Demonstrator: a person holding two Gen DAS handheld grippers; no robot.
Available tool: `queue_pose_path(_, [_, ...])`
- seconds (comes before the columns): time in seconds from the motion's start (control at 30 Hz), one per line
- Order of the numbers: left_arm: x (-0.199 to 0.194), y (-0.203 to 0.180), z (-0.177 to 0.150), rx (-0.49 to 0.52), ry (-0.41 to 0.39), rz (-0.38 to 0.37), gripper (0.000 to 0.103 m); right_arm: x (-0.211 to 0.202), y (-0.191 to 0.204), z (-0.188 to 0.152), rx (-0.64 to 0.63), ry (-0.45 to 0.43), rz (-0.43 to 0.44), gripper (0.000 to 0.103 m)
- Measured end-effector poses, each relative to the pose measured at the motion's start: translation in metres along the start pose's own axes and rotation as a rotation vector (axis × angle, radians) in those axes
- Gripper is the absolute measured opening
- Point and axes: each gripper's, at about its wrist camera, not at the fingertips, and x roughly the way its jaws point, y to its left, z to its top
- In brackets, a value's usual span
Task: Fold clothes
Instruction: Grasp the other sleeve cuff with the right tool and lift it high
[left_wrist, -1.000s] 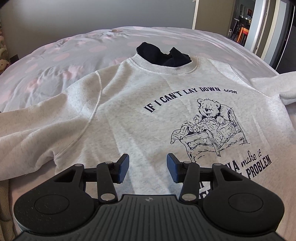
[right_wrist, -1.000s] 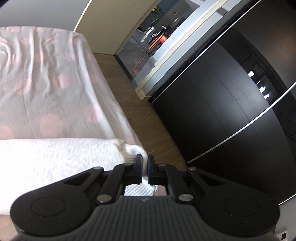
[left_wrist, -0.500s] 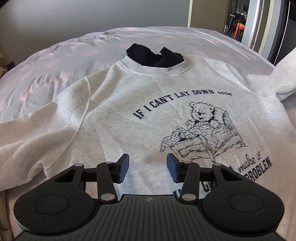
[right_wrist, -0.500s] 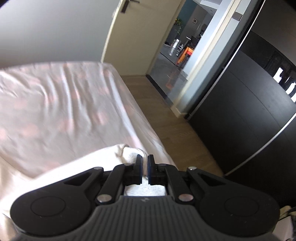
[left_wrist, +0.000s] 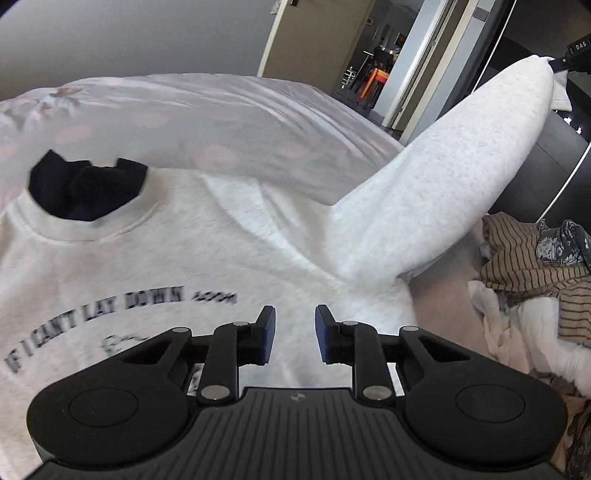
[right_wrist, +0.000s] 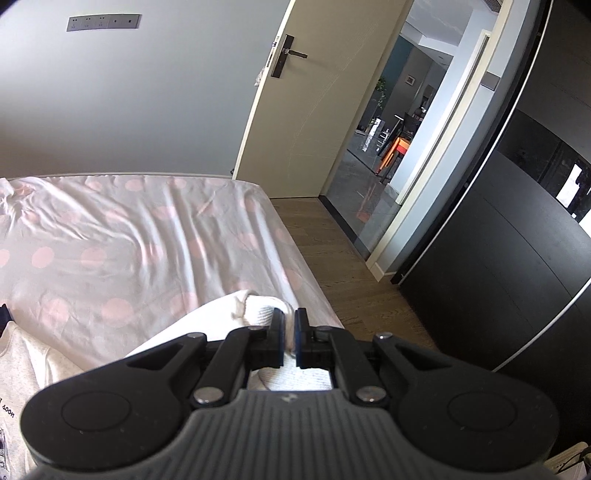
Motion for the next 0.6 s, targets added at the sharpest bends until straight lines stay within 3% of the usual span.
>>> queue_pose_path(0.27, [0.076,-0.049,0.009,-0.013,0.077,-0.071,0.013,0.005,0.001,-0.003,-0.012,-0.012,0.037,0.006])
queue_pose_path(0.6, [0.118,-0.058,0.006,-0.056,0.150,-0.040,0.008,0.011,0.014,-0.008,-0.016,-0.020,0.119,0.006])
